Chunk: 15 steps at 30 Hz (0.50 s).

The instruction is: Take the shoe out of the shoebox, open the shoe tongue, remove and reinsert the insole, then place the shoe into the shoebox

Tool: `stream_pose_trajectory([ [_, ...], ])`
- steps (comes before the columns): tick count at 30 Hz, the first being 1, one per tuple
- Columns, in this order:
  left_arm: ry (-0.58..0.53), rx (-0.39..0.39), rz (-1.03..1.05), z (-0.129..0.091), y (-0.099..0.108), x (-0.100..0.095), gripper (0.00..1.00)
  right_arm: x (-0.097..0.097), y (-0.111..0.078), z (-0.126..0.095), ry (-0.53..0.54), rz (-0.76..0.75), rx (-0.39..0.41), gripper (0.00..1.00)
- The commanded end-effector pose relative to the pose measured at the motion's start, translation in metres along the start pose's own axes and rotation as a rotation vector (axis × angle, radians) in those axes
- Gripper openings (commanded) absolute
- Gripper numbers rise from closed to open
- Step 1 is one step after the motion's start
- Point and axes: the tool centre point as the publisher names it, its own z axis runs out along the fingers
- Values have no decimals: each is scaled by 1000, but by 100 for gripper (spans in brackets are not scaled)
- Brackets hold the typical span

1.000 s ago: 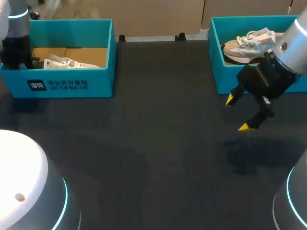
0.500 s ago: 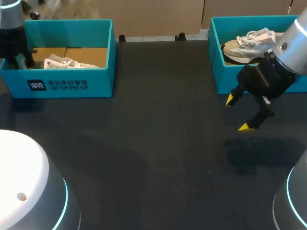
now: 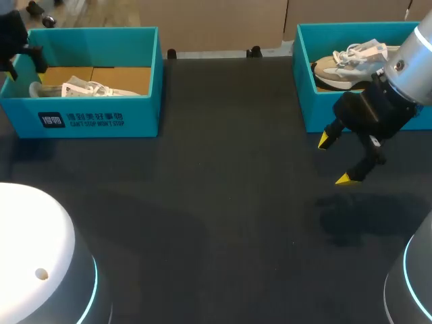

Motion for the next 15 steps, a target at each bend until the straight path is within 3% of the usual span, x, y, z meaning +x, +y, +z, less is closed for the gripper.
stream_pose_trajectory([
  [1, 14, -28, -32, -17, -12, -4, 88, 0, 0, 1, 0, 0, 3, 100],
  [7, 12, -52, -103, -38, -18, -12, 99, 0, 0, 1, 0, 0, 3, 100],
  [15, -37, -37, -183, -69, -23, -28, 100, 0, 0, 1, 0, 0, 3, 100],
])
